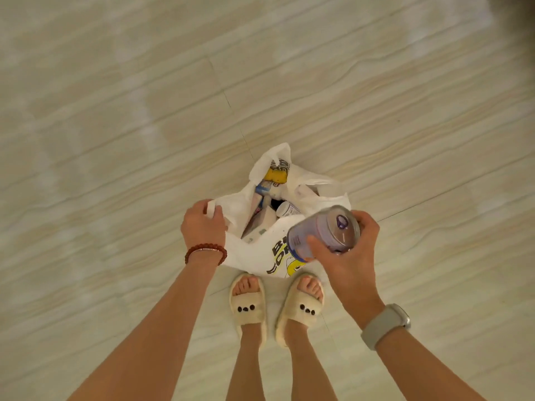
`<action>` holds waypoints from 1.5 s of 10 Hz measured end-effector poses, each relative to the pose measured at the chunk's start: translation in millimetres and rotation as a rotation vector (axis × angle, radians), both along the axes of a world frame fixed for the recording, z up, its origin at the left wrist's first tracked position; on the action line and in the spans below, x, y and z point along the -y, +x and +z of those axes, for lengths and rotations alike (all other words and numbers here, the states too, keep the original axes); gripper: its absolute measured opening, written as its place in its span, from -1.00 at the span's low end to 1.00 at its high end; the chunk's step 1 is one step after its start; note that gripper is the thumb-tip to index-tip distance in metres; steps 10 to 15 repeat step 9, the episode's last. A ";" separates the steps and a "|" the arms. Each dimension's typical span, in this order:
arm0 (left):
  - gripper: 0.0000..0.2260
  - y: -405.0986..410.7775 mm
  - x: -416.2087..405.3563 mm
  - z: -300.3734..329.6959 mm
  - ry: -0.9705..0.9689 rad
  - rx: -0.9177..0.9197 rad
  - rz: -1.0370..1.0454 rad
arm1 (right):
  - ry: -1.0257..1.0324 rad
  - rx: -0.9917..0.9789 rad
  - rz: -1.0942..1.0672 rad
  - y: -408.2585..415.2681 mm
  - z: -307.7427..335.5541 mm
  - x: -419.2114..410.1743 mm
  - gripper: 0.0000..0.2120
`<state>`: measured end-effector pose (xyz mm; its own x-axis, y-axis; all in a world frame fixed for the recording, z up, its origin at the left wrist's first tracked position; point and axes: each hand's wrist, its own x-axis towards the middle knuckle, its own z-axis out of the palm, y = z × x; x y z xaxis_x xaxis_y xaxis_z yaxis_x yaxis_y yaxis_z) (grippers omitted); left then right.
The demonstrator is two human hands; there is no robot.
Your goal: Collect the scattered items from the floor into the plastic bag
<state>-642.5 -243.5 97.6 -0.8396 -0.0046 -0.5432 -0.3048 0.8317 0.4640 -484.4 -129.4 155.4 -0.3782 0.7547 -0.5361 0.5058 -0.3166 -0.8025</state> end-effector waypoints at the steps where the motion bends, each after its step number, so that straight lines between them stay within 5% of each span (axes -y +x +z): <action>1: -0.88 12.5 15.5 11.8 0.094 0.053 0.047 | 0.121 -0.113 0.127 -44.0 -3.7 4.7 -0.36; 3: -0.93 25.2 57.6 17.6 0.143 -0.004 0.185 | 0.480 0.323 0.937 -88.0 -78.4 22.3 -0.42; 4: -0.95 24.7 66.6 15.3 0.188 -0.012 0.166 | 0.489 0.546 1.345 -74.1 -113.9 27.7 -0.47; 5: -0.93 21.4 66.8 7.9 0.256 -0.020 0.179 | 0.265 0.685 1.416 -54.4 -128.7 29.8 -0.56; 6: -0.93 19.0 62.1 2.3 0.296 -0.038 0.173 | 0.284 0.724 1.388 -47.3 -128.7 24.9 -0.60; 8: -0.96 28.7 55.3 4.1 0.312 -0.012 0.024 | 0.268 0.389 1.107 -56.0 -75.1 31.0 -0.65; 9: -0.88 35.9 53.9 10.3 0.201 0.023 -0.074 | 0.110 0.143 0.647 -65.7 -23.6 31.5 -0.77; 15: -0.88 35.9 53.9 10.3 0.201 0.023 -0.074 | 0.110 0.143 0.647 -65.7 -23.6 31.5 -0.77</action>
